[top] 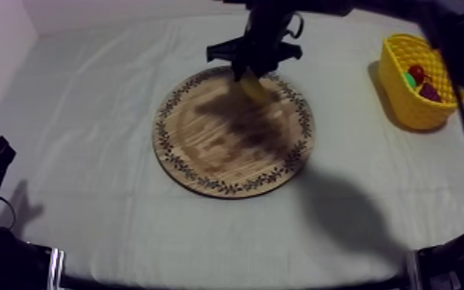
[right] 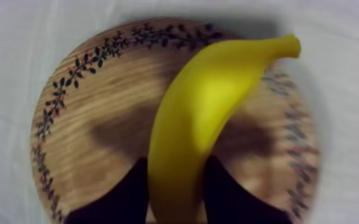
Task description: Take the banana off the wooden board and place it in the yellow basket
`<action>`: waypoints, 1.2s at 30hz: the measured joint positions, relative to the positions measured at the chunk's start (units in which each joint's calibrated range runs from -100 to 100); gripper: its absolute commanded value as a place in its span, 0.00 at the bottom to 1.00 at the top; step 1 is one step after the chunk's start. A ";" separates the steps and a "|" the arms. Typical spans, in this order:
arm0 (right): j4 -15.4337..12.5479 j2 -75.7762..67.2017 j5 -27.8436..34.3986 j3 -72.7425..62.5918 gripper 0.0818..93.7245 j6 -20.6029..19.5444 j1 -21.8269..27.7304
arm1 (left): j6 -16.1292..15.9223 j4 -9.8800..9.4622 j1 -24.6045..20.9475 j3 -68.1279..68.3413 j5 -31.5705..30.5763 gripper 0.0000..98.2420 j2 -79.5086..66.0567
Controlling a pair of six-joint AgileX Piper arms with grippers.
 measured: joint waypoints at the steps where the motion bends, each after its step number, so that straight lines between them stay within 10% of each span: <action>1: -0.08 -2.18 0.00 1.62 0.22 0.17 0.24 | 0.00 0.00 0.00 0.00 0.00 0.00 0.00; 19: -2.86 -45.28 2.27 18.35 0.22 6.66 15.89 | 0.00 0.00 0.00 0.00 0.00 0.00 0.00; 36: -2.75 -41.17 -3.99 22.85 0.23 10.23 33.23 | 0.00 0.00 0.00 0.00 0.00 0.00 0.00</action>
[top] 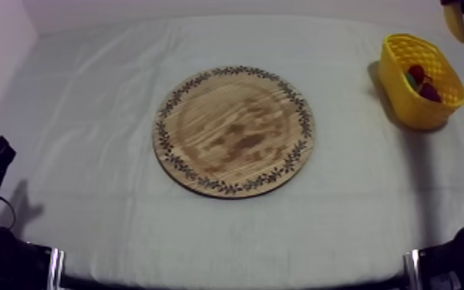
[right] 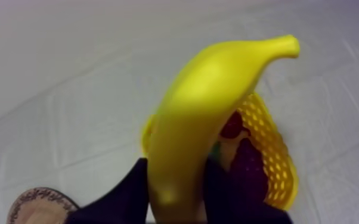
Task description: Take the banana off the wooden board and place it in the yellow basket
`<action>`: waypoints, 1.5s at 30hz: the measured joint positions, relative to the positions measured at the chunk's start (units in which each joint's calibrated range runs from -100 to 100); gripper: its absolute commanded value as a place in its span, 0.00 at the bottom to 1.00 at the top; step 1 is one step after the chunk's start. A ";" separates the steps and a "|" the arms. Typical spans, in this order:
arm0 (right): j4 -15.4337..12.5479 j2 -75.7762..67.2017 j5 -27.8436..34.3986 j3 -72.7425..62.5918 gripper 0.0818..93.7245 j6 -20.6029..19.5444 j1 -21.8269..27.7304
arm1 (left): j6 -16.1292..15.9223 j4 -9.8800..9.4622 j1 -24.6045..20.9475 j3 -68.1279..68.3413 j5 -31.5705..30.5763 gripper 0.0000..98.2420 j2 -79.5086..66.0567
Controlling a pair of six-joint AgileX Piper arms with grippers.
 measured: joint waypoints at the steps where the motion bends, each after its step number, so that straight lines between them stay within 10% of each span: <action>1: 0.07 0.72 -0.60 0.78 0.24 0.03 0.39 | 0.00 0.00 0.00 0.00 0.00 0.00 0.00; 10: 1.08 5.07 -5.28 8.21 0.28 -0.44 0.47 | 0.00 0.00 0.00 0.00 0.00 0.00 0.00; 20: 2.23 7.29 -9.06 12.76 0.62 -1.42 0.51 | 0.00 0.00 0.00 0.00 0.00 0.00 0.00; 27: 0.35 3.48 -7.77 13.02 0.68 0.35 0.90 | 0.00 0.00 0.00 0.00 0.00 0.00 0.00; 45: -4.84 -28.74 -0.60 19.79 0.19 6.42 0.30 | 0.00 0.00 0.00 0.00 0.00 0.00 0.00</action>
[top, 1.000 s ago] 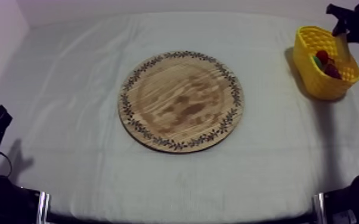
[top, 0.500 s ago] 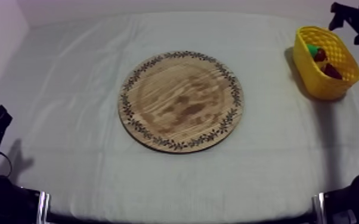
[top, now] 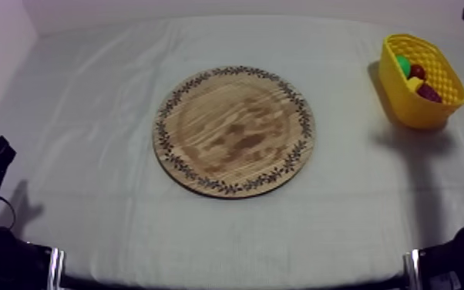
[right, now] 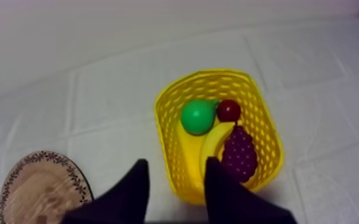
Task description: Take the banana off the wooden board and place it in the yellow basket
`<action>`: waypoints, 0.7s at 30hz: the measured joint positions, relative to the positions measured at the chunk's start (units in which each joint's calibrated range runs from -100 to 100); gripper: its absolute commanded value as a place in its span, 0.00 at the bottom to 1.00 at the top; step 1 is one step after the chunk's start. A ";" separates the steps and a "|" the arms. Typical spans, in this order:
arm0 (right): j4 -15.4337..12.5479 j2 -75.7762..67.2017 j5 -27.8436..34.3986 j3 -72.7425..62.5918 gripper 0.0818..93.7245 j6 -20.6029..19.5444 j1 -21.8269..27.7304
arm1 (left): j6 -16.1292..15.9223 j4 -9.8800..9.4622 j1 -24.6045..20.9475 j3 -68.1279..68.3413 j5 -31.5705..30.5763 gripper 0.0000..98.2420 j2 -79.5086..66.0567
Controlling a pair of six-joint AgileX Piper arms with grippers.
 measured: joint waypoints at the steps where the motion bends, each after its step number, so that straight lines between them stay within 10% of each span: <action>1: 0.00 -2.56 0.12 1.06 0.15 0.22 -0.05 | 0.00 0.00 0.00 0.00 0.00 0.00 0.00; 21: 2.18 -47.06 -8.54 32.22 0.00 -3.05 -2.82 | 0.00 0.00 0.00 0.00 0.00 0.00 0.00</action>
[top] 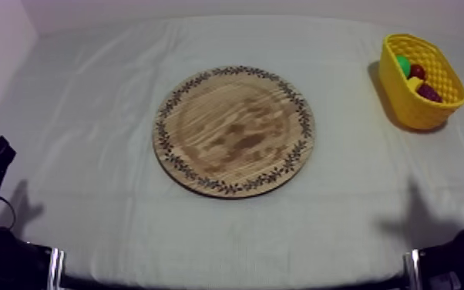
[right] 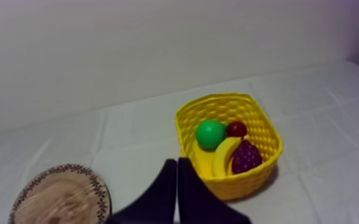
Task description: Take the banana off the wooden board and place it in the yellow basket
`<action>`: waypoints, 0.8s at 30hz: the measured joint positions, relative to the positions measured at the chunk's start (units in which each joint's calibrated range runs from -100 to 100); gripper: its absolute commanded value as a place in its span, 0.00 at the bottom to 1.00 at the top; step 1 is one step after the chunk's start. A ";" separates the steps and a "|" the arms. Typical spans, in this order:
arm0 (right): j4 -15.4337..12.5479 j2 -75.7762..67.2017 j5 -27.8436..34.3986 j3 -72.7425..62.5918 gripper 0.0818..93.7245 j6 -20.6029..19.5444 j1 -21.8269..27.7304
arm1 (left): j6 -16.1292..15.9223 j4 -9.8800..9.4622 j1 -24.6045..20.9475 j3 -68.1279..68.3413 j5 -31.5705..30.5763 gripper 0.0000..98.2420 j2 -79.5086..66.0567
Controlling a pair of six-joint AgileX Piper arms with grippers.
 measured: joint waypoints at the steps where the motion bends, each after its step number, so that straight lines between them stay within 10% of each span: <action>1: 0.14 -1.23 -0.48 2.14 0.00 -0.26 -0.48 | 0.00 0.00 0.00 0.00 0.00 0.00 0.00; 24: -1.26 -12.38 -7.19 30.65 0.01 1.38 -4.78 | -0.03 0.00 0.00 0.00 0.00 0.00 0.00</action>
